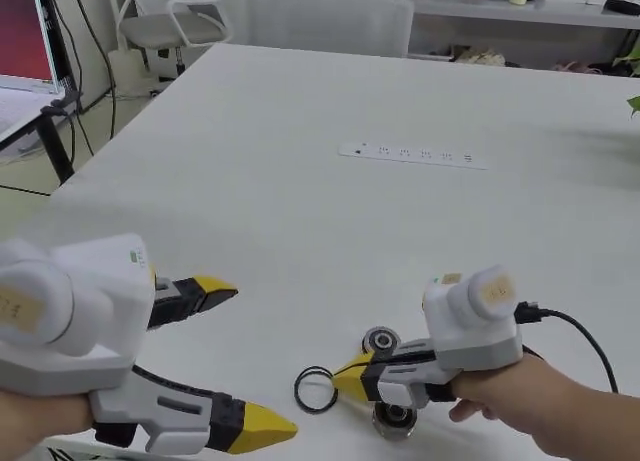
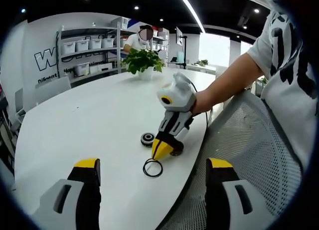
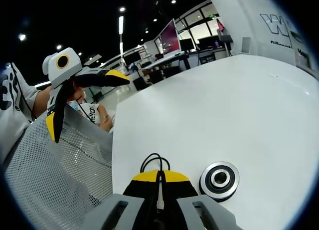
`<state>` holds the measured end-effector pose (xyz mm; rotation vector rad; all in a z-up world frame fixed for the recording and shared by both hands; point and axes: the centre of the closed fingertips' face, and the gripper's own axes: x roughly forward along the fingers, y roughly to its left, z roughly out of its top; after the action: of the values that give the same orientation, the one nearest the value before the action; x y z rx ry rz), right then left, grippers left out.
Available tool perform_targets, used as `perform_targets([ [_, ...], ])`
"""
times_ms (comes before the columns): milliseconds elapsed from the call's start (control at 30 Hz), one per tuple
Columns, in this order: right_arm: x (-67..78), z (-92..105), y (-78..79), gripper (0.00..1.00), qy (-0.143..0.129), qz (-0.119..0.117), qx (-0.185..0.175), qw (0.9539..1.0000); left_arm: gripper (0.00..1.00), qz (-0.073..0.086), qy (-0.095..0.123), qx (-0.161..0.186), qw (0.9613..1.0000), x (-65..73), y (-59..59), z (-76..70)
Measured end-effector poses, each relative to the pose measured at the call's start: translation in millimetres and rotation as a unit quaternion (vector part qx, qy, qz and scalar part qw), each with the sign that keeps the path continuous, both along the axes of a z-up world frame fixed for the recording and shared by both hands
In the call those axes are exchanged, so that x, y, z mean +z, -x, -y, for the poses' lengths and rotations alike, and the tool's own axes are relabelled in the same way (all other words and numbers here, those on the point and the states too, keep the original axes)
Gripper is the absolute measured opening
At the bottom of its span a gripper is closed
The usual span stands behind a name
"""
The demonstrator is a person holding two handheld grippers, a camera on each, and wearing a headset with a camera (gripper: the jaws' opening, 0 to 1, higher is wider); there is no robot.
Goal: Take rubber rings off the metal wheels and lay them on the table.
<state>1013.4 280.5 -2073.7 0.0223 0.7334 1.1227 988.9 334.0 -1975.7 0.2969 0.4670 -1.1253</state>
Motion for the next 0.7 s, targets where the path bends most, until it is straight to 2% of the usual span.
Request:
perform_targets([
  [233,-0.5,1.1,-2.3,0.00,0.003,0.007,-0.006,1.0000,0.84,-0.003,-0.006,-0.002,1.0000,-3.0,0.9,0.0],
  [433,1.6,3.9,-4.7,0.05,0.001,0.013,-0.011,0.9999,0.84,-0.004,-0.011,-0.004,0.9999,-4.9,1.5,-0.2],
  [700,18.5,11.7,-11.0,0.07,-0.020,0.026,-0.027,0.9991,0.84,-0.007,-0.014,-0.005,0.9999,-5.4,2.4,0.0],
])
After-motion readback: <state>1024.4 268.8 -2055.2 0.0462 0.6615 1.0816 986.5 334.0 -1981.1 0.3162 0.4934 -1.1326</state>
